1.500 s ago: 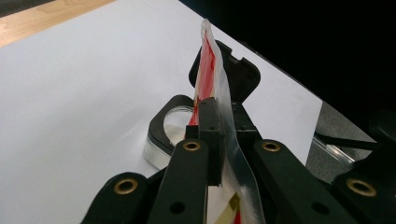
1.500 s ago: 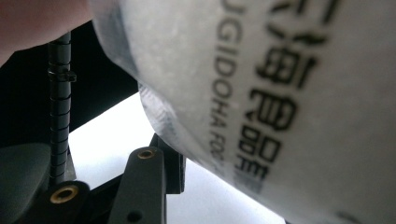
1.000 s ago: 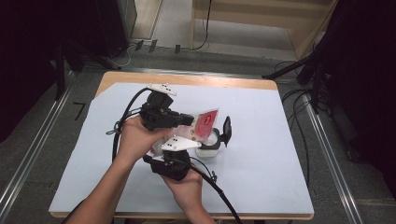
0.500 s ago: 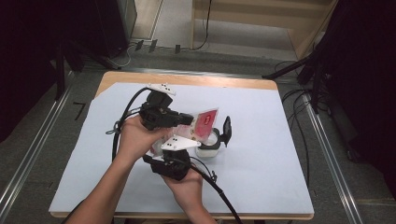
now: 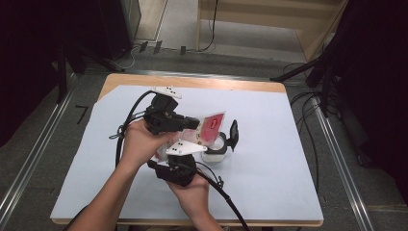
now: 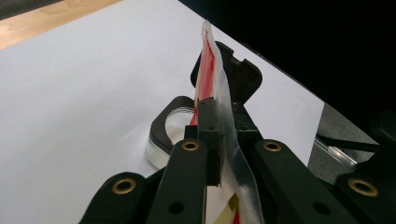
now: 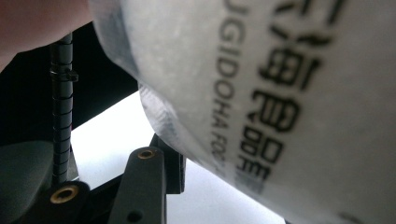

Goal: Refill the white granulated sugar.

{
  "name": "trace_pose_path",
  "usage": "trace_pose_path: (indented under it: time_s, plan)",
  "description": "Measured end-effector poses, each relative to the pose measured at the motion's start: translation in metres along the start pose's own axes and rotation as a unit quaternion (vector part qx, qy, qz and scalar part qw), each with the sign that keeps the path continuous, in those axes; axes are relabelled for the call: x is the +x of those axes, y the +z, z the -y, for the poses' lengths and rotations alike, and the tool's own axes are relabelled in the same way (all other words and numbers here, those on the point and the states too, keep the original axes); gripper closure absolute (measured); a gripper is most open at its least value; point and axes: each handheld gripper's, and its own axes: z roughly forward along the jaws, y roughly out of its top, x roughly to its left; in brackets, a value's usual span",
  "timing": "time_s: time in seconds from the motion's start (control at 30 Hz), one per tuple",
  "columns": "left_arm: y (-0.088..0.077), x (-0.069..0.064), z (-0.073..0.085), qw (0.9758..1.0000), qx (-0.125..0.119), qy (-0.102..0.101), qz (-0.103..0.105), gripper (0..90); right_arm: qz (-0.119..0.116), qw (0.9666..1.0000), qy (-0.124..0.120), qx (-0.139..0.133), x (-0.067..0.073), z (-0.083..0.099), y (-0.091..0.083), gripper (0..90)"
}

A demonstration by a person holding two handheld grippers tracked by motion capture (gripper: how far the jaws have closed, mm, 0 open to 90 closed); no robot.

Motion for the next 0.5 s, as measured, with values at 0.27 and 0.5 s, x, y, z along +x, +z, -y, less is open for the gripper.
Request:
trace_pose_path:
  time_s: [0.27, 0.5]
  plan:
    - [-0.0022, -0.0025, -0.0013, 1.0, -0.002, 0.001, -0.002, 86.4, -0.003, 1.0, 0.005, -0.001, 0.0011, -0.0011, -0.0014, 63.3]
    - [-0.0037, -0.0043, -0.0024, 1.0, -0.008, 0.002, -0.001, 86.2, -0.006, 0.9999, 0.003, -0.007, 0.0032, -0.0033, -0.0023, 63.3]
